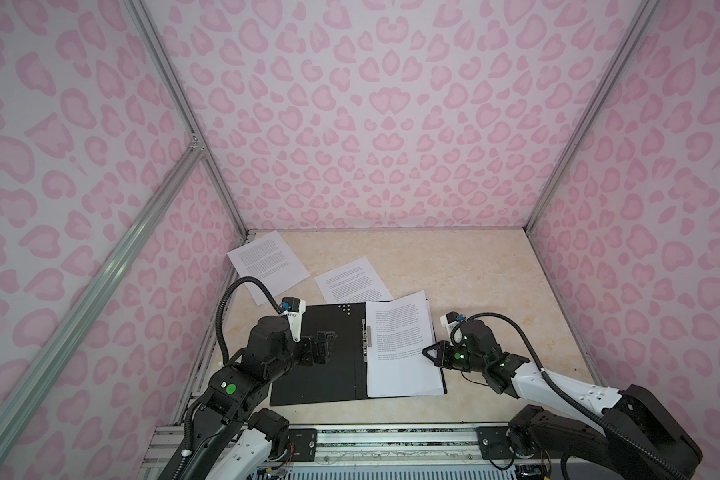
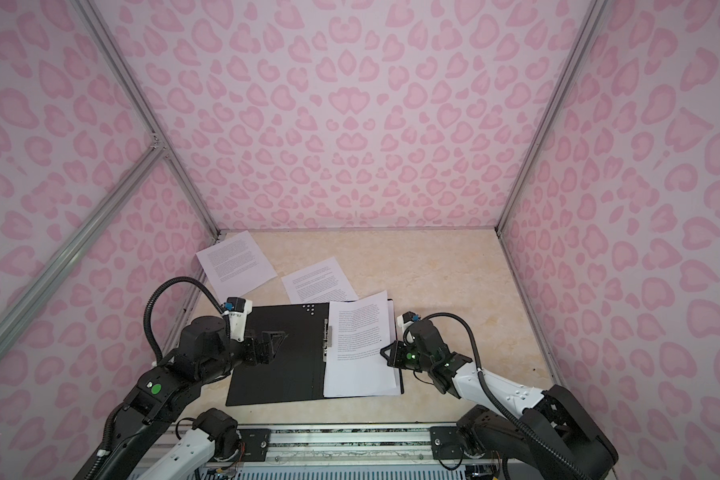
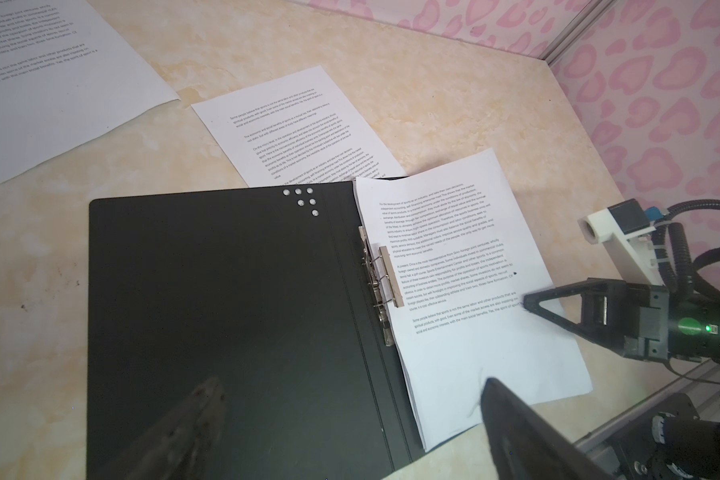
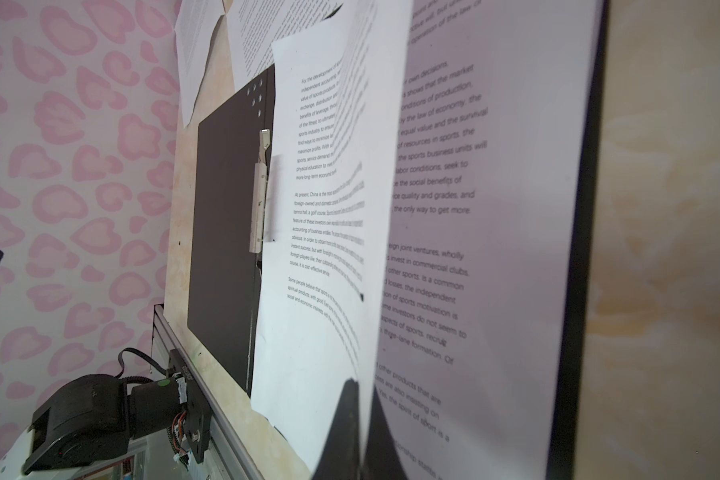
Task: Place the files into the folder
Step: 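Smooth the new sheet flat on the folder stack with the right gripper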
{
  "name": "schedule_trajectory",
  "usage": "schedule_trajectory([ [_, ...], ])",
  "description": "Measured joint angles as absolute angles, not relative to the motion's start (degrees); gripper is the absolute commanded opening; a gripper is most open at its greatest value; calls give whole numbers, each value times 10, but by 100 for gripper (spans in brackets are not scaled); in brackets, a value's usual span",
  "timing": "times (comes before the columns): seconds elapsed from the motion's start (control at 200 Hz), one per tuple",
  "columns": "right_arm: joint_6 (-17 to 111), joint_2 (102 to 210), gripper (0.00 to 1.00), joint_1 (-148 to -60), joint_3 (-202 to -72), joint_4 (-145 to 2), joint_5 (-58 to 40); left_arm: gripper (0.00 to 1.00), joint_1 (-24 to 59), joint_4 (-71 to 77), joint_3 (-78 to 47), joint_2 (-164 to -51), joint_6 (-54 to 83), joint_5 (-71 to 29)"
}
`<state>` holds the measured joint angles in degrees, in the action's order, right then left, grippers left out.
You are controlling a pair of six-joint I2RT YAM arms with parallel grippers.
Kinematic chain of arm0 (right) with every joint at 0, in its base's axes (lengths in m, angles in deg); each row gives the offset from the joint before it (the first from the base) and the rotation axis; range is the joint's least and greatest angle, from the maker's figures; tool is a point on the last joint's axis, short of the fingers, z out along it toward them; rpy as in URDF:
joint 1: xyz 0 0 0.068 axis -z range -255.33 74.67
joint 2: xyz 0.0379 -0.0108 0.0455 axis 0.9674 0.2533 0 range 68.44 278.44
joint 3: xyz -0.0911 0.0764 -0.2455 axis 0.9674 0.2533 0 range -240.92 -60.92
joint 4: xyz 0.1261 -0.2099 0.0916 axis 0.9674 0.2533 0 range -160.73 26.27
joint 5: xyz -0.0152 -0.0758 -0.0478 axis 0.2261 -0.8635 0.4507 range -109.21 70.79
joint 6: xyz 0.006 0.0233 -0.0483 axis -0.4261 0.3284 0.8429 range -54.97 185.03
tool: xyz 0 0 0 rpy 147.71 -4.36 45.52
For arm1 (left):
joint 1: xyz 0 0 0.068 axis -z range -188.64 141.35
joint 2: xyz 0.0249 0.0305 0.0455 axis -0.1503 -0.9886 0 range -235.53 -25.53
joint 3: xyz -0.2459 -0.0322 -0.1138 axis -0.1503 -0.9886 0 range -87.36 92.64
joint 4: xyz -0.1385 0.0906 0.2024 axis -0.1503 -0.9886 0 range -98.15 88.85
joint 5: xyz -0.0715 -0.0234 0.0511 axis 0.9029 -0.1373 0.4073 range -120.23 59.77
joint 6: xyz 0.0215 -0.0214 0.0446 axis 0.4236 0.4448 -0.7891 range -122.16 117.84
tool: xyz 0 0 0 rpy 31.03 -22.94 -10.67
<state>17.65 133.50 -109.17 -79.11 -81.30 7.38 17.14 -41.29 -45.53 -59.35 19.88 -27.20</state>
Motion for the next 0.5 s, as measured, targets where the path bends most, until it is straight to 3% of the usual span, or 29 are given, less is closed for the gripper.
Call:
schedule_trajectory([
  [0.33,176,1341,7,-1096,-791,-821,74,97,171,-413,-455,-594,199,-272],
  [0.5,176,1345,16,-1097,-789,-828,73,97,171,-413,-455,-595,199,-272],
])
